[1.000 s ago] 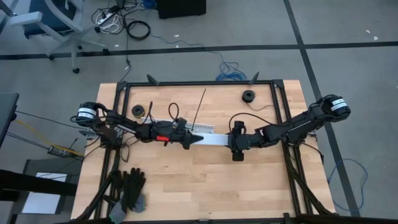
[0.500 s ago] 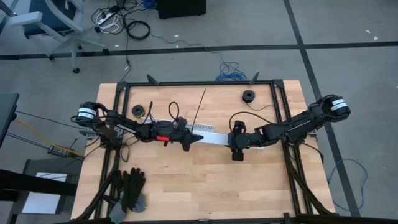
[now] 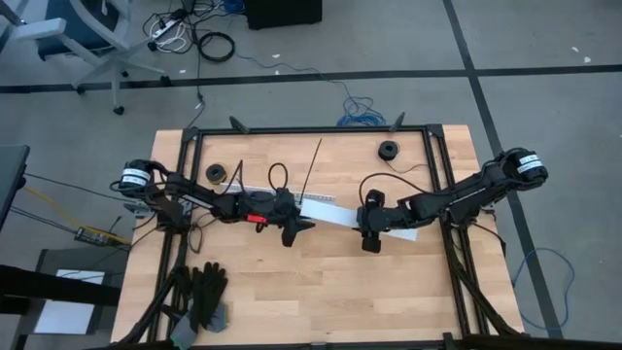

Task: Ziptie cables
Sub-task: Close the white cable duct

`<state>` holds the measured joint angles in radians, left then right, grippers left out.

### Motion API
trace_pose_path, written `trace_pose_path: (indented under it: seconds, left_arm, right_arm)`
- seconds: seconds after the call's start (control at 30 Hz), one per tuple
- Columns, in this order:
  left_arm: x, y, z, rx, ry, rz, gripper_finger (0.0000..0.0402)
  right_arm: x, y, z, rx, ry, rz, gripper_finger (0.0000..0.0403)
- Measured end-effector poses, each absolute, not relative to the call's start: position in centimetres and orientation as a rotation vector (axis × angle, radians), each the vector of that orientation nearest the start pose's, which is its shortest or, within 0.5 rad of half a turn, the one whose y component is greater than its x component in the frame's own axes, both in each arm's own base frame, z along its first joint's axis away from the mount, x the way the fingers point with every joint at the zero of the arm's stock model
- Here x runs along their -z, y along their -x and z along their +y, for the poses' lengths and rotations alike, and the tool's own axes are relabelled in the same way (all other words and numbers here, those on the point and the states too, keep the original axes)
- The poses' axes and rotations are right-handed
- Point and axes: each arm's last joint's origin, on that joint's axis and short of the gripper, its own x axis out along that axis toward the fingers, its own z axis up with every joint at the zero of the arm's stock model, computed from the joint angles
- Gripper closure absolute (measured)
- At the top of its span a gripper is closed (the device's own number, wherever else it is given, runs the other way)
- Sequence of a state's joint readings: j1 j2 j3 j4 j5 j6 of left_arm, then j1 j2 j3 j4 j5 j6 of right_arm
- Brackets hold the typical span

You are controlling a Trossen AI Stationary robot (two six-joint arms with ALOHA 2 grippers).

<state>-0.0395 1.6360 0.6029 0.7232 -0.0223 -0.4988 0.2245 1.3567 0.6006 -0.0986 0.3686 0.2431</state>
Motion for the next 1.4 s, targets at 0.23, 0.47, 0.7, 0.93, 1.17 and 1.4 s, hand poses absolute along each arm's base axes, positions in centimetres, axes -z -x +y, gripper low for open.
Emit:
trace_pose_path:
  seconds: [0.23,0.47,0.7,0.93,1.17,1.4]
  left_arm:
    - [-15.6,-30.5,-1.1,-0.049,0.332,0.327,0.0237]
    - [-14.6,-30.1,-1.0,-0.091,0.235,0.433,0.0233]
    - [-14.6,-30.1,-0.9,-0.083,0.166,0.44,0.0233]
    - [-14.7,-30.2,-0.9,-0.083,0.157,0.426,0.0233]
    - [-14.8,-30.2,-0.9,-0.084,0.164,0.413,0.0233]
    - [-14.9,-30.3,-0.9,-0.083,0.167,0.397,0.0233]
  right_arm:
    - [-16.1,-23.5,4.4,0.277,-0.059,0.863,0.0195]
    - [-15.8,-23.2,4.3,0.297,-0.092,0.897,0.0196]
    - [-15.3,-22.4,3.6,0.364,-0.118,0.997,0.0189]
    - [-15.2,-22.5,2.7,0.336,-0.157,1.026,0.0194]
    - [-15.2,-22.6,1.8,0.362,-0.177,1.027,0.0145]
    - [-15.3,-22.8,1.7,0.354,-0.175,1.011,0.0122]
